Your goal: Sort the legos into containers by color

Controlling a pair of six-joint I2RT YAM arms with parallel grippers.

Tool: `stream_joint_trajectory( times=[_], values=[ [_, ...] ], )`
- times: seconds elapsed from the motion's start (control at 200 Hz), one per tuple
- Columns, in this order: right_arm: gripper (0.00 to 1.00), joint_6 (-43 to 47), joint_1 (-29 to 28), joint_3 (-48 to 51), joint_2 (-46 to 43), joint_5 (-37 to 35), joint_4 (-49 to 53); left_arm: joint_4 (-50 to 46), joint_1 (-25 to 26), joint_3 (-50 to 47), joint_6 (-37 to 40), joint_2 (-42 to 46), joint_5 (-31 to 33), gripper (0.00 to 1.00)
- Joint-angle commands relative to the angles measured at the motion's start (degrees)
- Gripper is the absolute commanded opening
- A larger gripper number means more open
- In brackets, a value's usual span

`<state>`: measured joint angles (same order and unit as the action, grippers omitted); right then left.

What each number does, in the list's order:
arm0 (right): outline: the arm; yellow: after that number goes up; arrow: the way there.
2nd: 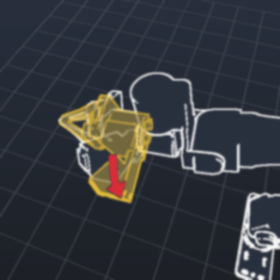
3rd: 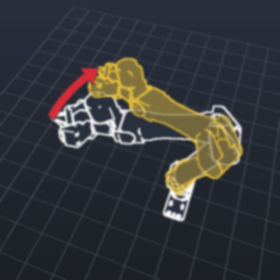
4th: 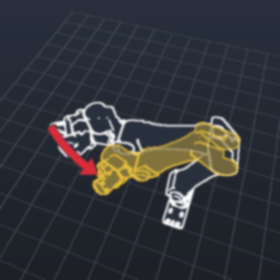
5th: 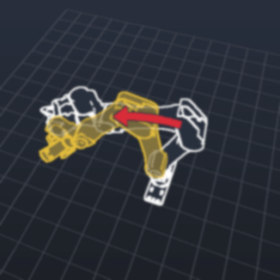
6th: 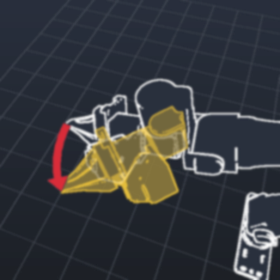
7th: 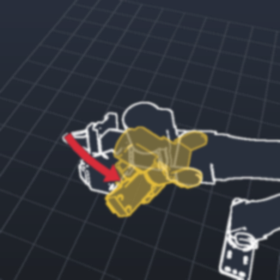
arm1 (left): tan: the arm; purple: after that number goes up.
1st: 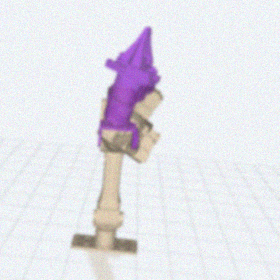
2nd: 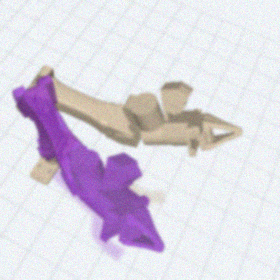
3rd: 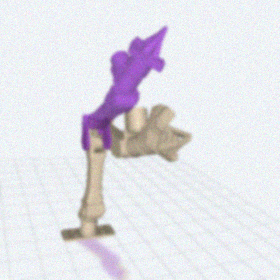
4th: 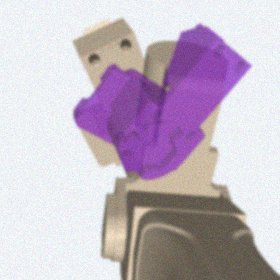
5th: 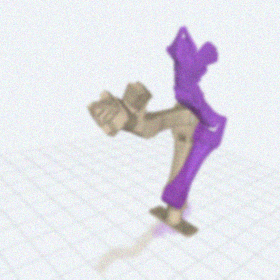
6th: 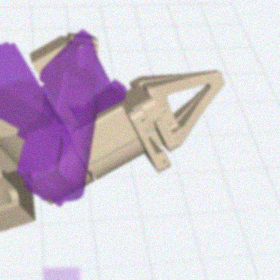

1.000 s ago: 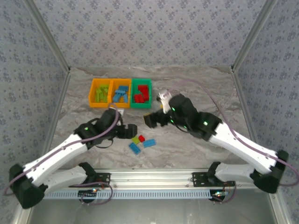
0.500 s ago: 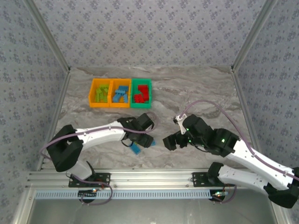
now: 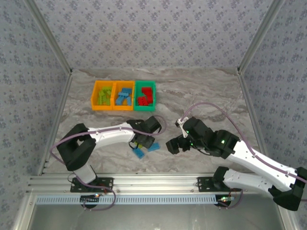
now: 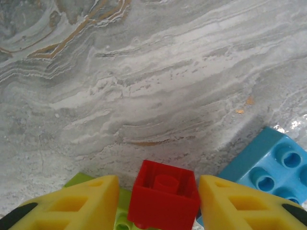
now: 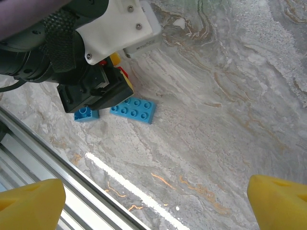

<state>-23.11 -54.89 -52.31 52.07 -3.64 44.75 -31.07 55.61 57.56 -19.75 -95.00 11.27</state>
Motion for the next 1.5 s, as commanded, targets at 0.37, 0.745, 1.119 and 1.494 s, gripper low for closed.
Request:
stream_joint_trajectory(
  times=[0.37,0.745,1.119,1.494],
  values=[
    [1.00,-0.64,0.04,0.15,1.13,3.97,-1.47,3.26,-2.94,-3.11,-1.65,-0.37,-2.81,0.41],
    [1.00,-2.01,-0.19,-1.73,0.06,-0.51,-2.74,3.47,-7.85,6.39,-0.07,5.48,3.22,0.27],
    [1.00,-3.18,-0.22,0.04,-1.36,-2.36,-5.45,16.18,-21.68,27.39,5.33,-10.85,8.22,0.29],
    [1.00,-1.21,-0.04,0.01,-1.28,-3.23,-5.88,17.28,-22.52,29.96,3.21,-8.23,2.76,0.65]
  ],
)
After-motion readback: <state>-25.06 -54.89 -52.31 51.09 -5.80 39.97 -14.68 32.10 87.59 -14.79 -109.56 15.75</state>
